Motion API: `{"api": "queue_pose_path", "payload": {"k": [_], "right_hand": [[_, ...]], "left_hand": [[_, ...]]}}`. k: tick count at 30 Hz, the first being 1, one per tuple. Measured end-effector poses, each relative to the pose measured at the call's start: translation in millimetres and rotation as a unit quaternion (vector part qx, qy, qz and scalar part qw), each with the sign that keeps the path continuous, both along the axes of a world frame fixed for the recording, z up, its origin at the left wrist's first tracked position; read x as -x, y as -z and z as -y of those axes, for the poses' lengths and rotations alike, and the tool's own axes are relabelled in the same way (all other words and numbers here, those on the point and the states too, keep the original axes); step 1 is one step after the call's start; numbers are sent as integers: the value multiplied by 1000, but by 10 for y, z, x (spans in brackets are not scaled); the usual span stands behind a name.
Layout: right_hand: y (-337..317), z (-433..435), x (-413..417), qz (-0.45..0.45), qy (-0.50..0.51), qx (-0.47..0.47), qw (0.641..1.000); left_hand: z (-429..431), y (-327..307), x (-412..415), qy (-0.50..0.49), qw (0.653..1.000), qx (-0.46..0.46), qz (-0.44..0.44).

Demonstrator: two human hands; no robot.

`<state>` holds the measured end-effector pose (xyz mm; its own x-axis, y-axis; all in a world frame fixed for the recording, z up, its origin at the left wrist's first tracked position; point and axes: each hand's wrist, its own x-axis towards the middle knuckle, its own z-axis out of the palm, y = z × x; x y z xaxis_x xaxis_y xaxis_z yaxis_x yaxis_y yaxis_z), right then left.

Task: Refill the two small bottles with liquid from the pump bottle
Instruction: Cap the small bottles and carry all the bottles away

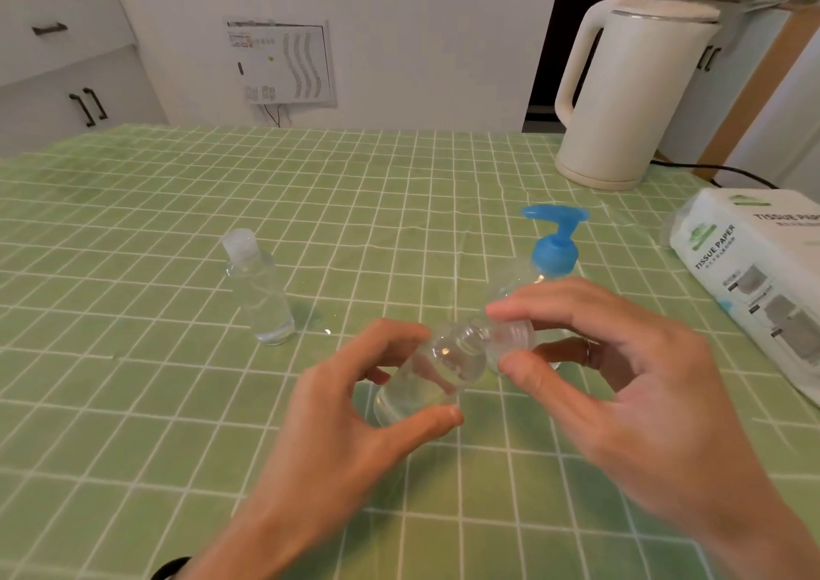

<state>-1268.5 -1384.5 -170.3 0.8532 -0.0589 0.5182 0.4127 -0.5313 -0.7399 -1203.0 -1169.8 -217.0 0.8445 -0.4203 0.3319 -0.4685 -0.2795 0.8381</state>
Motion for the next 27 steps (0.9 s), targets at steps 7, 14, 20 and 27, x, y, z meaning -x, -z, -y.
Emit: {"api": "queue_pose_path", "payload": {"k": [7, 14, 20, 27], "right_hand": [[-8, -36, 24, -11, -5, -2, 1000], [-70, 33, 45, -40, -11, 82, 996], [-72, -3, 57, -49, 3, 61, 997], [-65, -18, 55, -39, 0, 36, 999]], "left_hand": [[12, -23, 44, 9, 999, -31, -13], [14, -55, 80, 18, 998, -57, -12], [19, -38, 91, 28, 998, -53, -17], [9, -16, 78, 27, 999, -37, -23]]}}
